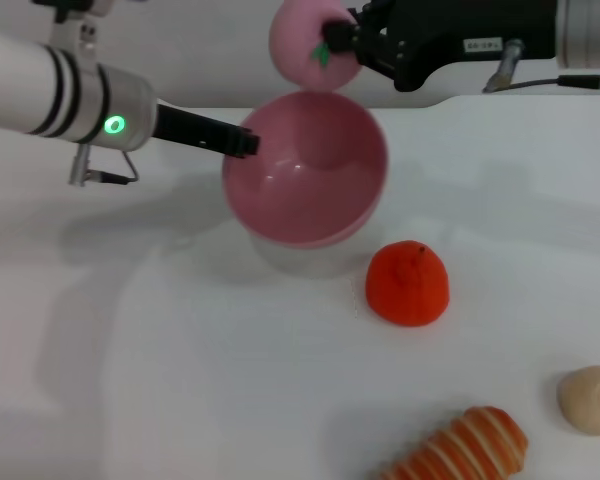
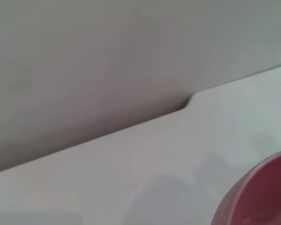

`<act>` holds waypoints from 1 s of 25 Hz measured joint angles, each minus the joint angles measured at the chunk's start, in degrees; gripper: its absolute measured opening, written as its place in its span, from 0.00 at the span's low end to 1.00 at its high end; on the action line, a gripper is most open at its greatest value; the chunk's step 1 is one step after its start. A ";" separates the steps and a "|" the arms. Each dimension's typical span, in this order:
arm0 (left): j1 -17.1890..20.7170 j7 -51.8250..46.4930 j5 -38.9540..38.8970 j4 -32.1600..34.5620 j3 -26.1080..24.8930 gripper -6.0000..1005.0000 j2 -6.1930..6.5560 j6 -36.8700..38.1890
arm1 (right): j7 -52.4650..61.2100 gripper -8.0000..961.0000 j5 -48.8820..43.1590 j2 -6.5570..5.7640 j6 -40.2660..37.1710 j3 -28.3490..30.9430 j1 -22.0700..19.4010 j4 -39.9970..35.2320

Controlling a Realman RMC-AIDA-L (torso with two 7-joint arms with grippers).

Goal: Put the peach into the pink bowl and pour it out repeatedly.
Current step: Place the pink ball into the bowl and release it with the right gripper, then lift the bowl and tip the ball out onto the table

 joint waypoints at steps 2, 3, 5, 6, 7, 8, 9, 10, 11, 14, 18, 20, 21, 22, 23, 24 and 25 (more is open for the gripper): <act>-0.81 -0.32 -0.19 -0.18 0.31 0.05 0.00 0.27 | -0.90 0.10 0.00 -0.03 0.59 -0.02 1.35 3.31; -1.06 -0.36 -0.21 -0.23 0.35 0.05 0.00 0.41 | -1.35 0.11 -0.01 -0.07 0.65 -0.04 2.15 5.09; -1.40 -0.37 -0.21 -0.32 0.34 0.05 0.00 0.58 | -2.22 0.11 -0.18 -0.14 0.47 -0.06 3.27 7.64; -1.47 -0.37 -0.20 -0.36 0.34 0.05 0.00 0.60 | -2.64 0.11 -0.24 -0.14 0.33 -0.06 3.59 8.54; -1.53 -0.43 -0.13 -0.36 0.34 0.05 0.04 0.58 | -3.00 0.12 -0.27 -0.14 0.23 -0.08 3.69 9.02; -1.56 -0.55 -0.08 -0.36 0.34 0.05 0.10 0.54 | -3.17 0.12 -0.29 -0.12 0.22 -0.10 3.66 9.26; -1.58 -0.71 0.03 -0.36 0.29 0.05 0.18 0.45 | -3.22 0.12 -0.29 -0.11 0.33 -0.09 3.50 9.25; -1.59 -0.86 0.08 -0.36 0.18 0.05 0.28 0.35 | -3.25 0.12 -0.26 -0.10 0.43 -0.06 3.38 9.16; -1.59 -0.94 0.10 -0.36 0.03 0.05 0.35 0.27 | -3.27 0.12 -0.20 -0.10 0.52 0.03 3.28 9.08; -1.56 -0.95 0.17 -0.35 -0.19 0.05 0.41 0.18 | -3.40 0.26 -0.05 -0.14 0.62 0.44 3.24 9.03; -1.41 -0.95 0.21 -0.35 -0.25 0.05 0.42 -0.44 | -4.09 0.35 0.16 -0.11 1.71 1.10 2.93 8.97; -1.00 -0.68 0.21 -0.21 -0.27 0.05 0.33 -1.95 | -5.57 0.36 2.11 -0.03 3.59 2.19 1.92 8.92; -0.71 -0.49 0.08 -0.05 -0.09 0.05 0.24 -3.42 | -6.67 0.36 3.95 0.00 4.41 2.87 1.27 9.14; -0.34 -0.27 -0.09 0.11 0.24 0.05 0.16 -5.03 | -8.37 0.37 6.77 0.00 5.48 3.86 0.38 9.72; 0.34 0.17 -0.38 0.24 1.38 0.05 0.02 -8.44 | -12.97 0.37 14.96 -0.03 6.33 6.27 -1.46 12.06; 0.34 0.17 -0.38 0.24 1.38 0.05 0.02 -8.44 | -12.97 0.37 14.96 -0.03 6.33 6.27 -1.46 12.06; 0.70 0.36 -0.61 0.25 2.32 0.05 -0.08 -10.40 | -16.39 0.37 20.08 -0.08 6.15 7.54 -2.56 13.72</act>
